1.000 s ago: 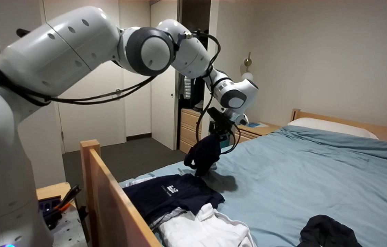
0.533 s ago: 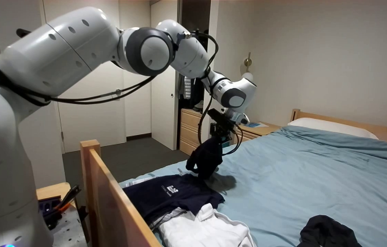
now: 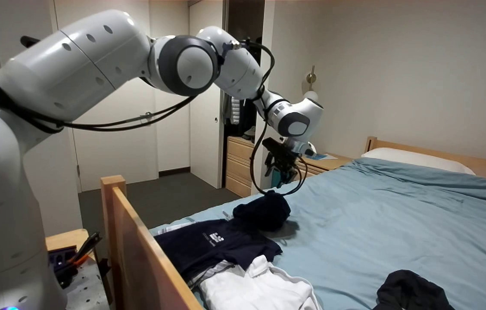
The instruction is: Move the blue t-shirt to the left side of the bed
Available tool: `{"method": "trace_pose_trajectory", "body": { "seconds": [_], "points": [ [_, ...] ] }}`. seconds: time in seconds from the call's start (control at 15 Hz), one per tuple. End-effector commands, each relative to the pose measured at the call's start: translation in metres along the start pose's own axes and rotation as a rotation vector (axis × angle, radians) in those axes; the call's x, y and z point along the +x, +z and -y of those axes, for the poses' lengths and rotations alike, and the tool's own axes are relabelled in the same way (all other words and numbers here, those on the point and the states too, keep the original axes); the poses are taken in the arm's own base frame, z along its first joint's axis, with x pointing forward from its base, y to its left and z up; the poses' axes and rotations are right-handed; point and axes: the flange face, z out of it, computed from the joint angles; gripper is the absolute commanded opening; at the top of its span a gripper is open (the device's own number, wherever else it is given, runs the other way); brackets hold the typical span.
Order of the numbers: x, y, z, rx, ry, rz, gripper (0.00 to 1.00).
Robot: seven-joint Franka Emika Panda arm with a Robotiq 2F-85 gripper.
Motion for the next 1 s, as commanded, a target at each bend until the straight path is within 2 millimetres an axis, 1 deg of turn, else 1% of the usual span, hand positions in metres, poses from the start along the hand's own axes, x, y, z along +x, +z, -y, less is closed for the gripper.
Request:
{"method": "trace_pose_trajectory", "body": {
  "seconds": [0.0, 0.2, 0.4, 0.47, 0.53, 0.6, 0.73, 0.93],
  "points": [
    [0.005, 0.0, 0.002, -0.006, 0.007, -0.054, 1.0],
    [0.008, 0.002, 0.004, 0.005, -0.04, -0.082, 1.0],
    [0.008, 0.002, 0.003, -0.029, -0.076, -0.072, 1.0],
    [-0.027, -0.021, -0.032, -0.069, -0.088, -0.045, 1.0],
    [-0.03, -0.025, -0.035, -0.097, -0.107, -0.041, 1.0],
    [-0.035, -0.031, -0.047, -0.146, -0.087, -0.056, 1.0],
    [-0.052, -0.046, -0.077, -0.226, -0.052, -0.086, 1.0],
    [-0.086, -0.068, -0.118, -0.321, 0.013, -0.102, 1.0]
  ]
}}
